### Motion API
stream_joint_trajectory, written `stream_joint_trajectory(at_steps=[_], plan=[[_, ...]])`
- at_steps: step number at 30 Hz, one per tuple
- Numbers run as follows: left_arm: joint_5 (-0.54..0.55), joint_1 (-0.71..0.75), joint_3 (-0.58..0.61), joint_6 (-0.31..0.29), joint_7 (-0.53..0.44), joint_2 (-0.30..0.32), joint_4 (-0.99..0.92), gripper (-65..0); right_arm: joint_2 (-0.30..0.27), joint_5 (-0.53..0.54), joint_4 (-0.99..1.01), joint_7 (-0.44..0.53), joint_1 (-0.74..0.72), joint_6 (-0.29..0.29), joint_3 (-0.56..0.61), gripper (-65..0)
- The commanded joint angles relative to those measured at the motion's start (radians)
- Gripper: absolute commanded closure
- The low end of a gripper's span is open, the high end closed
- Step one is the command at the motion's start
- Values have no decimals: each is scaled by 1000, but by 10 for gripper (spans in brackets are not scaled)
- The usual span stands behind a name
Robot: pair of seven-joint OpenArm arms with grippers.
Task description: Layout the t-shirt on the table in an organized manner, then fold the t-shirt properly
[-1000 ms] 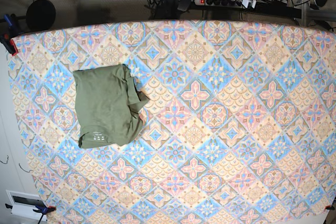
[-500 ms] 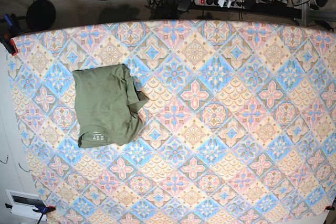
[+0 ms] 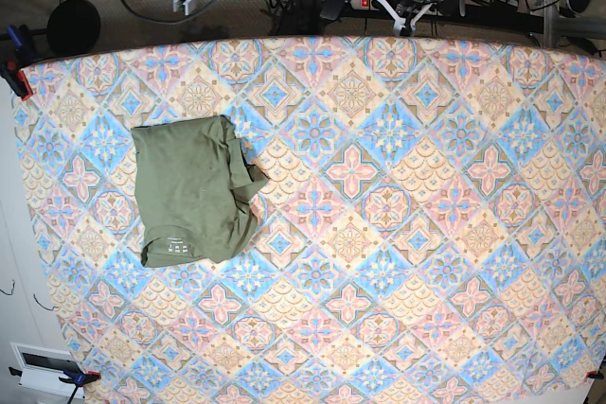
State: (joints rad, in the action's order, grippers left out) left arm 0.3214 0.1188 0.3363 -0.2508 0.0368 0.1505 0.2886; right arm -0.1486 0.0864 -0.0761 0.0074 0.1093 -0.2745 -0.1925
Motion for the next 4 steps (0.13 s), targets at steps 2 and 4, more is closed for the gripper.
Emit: stream_joint_trajectory(at_steps=[2,4], plan=[[5,2,-1,1,-4,-12,2,0,-7,2,-6,4,5,59,-2,-15],[5,2,-1,1,-4,-41,2,0,-7,2,-8,4,3,80,-2,-15]])
